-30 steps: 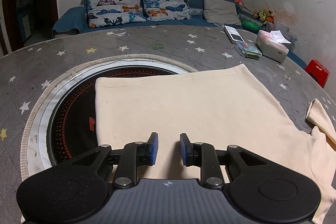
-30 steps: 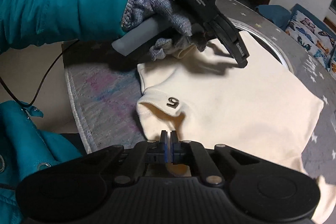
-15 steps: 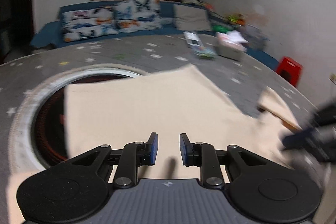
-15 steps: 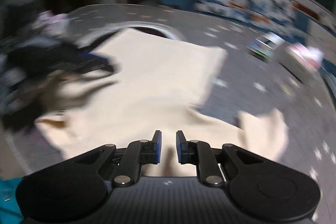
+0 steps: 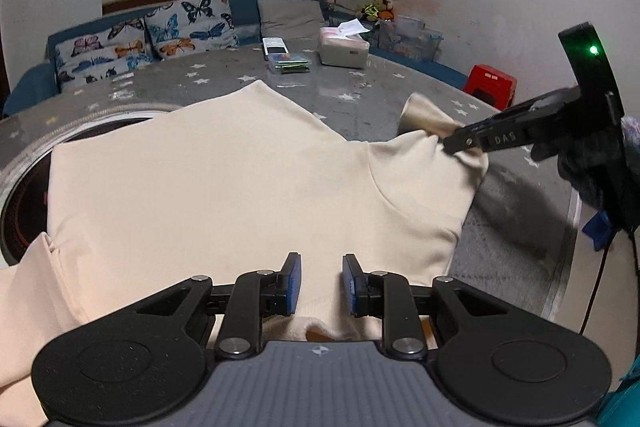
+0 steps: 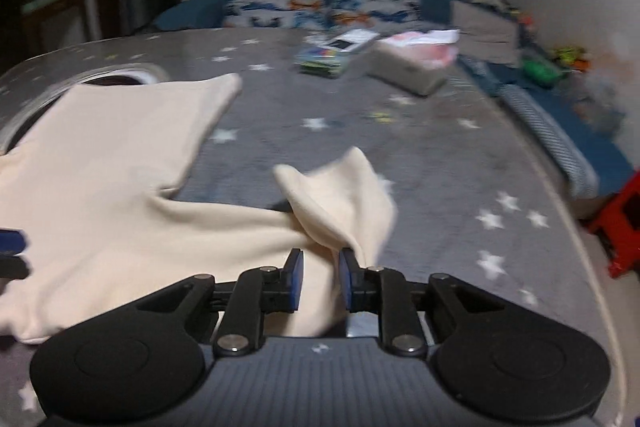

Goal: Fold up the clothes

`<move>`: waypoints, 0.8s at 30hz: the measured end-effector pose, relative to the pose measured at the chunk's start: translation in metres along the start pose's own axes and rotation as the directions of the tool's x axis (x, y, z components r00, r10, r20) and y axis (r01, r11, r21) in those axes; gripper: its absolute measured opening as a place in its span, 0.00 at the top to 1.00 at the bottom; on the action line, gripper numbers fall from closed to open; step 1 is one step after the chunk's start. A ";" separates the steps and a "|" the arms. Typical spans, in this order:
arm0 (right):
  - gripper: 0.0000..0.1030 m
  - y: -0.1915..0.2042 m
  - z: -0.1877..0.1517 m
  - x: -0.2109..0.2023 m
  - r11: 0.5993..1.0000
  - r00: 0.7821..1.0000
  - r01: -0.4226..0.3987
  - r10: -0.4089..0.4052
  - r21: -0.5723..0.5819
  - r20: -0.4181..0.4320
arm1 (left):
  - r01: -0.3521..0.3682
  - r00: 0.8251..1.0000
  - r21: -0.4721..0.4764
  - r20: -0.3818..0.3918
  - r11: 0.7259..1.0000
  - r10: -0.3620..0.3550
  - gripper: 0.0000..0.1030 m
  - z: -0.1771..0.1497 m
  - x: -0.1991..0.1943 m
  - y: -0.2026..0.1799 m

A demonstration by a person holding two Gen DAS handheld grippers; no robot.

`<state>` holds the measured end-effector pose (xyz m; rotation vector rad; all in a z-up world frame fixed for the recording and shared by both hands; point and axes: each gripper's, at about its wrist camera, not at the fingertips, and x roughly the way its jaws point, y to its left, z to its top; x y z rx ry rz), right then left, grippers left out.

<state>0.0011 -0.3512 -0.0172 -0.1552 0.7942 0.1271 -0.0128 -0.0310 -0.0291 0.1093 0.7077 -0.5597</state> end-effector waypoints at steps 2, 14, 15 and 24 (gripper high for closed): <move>0.82 -0.007 -0.003 0.000 0.998 0.998 0.055 -0.055 0.026 0.004 | 0.001 1.000 -0.002 0.001 1.000 -0.001 0.76 -0.001 -0.001 0.001; 0.70 -0.043 -0.009 -0.010 0.981 0.990 0.127 -0.134 0.146 0.042 | -0.005 1.000 -0.043 0.005 0.999 0.006 0.75 -0.001 -0.002 0.003; 0.69 -0.042 -0.007 -0.007 0.984 0.992 0.110 -0.117 0.140 0.043 | -0.013 1.000 -0.054 0.009 0.998 0.013 0.75 -0.001 -0.005 0.004; 0.59 -0.032 0.000 0.017 0.990 0.999 0.041 -0.045 0.135 0.024 | -0.152 0.985 -0.186 0.057 0.971 0.165 0.74 -0.010 -0.042 0.037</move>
